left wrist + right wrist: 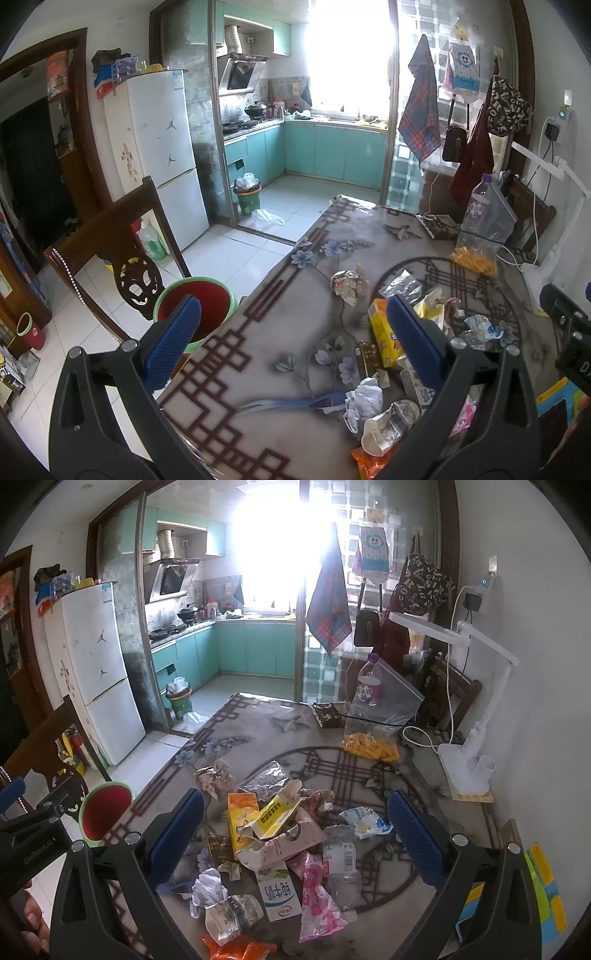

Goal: Collect trash
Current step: 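Grasp the orange snack bag with the right tool while the left tool grasps crumpled white paper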

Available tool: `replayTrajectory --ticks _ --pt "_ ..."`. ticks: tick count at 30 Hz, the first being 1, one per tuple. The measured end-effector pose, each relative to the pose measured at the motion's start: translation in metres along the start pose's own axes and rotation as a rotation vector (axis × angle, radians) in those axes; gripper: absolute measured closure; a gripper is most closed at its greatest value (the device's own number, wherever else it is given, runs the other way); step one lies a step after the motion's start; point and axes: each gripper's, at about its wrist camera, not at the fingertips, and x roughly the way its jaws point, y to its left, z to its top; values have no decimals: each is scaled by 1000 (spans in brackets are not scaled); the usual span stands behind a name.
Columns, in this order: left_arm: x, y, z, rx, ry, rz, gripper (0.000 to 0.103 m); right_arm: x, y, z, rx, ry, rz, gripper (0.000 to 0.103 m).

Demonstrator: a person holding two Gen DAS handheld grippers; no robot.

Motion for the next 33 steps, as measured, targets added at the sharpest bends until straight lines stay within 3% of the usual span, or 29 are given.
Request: replayTrajectory --ticks 12,15,17,20,25,29,31,33 --pt "13 -4 -4 20 25 -11 4 14 -11 -7 -18 23 -13 7" --pt "19 -4 -7 36 28 -16 4 29 -27 -22 7 67 70 7" --pt "24 -1 -12 36 16 -58 4 44 -29 -42 -11 156 139 7" --pt "39 2 -22 40 39 -84 4 70 -17 -99 -55 369 228 7" --pt "72 13 -40 -34 174 -133 4 114 7 -177 116 754 475 7" --pt "89 8 -55 -13 223 -115 4 140 20 -196 122 860 491 11" --pt "96 3 -62 11 251 -119 4 153 20 -208 159 925 511 28" --pt "100 0 -68 6 290 -151 4 159 13 -218 269 963 611 52"
